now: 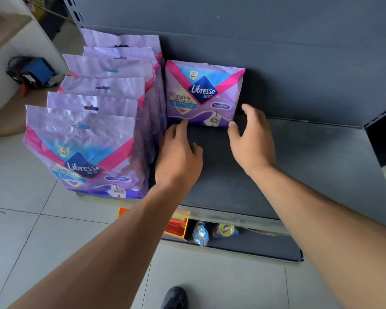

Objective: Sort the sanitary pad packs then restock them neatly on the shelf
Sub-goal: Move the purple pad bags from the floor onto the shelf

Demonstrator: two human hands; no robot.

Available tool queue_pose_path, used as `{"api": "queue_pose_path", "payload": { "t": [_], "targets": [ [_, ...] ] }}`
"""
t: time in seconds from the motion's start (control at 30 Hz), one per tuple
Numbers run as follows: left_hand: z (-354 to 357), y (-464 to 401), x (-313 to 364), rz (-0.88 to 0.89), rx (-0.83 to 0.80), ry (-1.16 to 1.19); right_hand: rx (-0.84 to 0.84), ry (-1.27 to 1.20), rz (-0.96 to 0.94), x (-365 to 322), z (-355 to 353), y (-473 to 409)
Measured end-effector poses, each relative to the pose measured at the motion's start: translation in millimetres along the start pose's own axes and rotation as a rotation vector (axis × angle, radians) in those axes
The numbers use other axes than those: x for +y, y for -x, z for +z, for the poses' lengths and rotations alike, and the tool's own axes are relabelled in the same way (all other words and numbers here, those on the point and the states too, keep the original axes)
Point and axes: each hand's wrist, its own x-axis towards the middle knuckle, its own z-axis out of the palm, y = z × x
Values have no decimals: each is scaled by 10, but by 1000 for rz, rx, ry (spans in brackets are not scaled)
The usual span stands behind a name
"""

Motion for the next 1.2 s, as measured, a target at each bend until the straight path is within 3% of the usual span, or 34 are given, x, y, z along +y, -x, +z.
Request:
{"api": "queue_pose_path", "payload": {
  "t": [0.2,0.4,0.53,0.8,1.0,1.2],
  "targets": [
    [-74,428,366,138,-44,-169,19,197,-269,233,-667,585],
    [104,1194,958,352,-197,-279,-6,335,-179,642,-1535,1375],
    [473,1761,1388,451,-380,-267,-39,374,16,1026,-2042,2011],
    [1451,2727,2028,647,-796,-260,-51,307,592,1775,-2590,3357],
    [2210,3374,1985,703,-1092,-398,-41,97,1096,2359,-2695,4308],
    [3276,4141,1709,692,-1294,-538,25,-160,1502,3473,-2518,5136]
  ]
}}
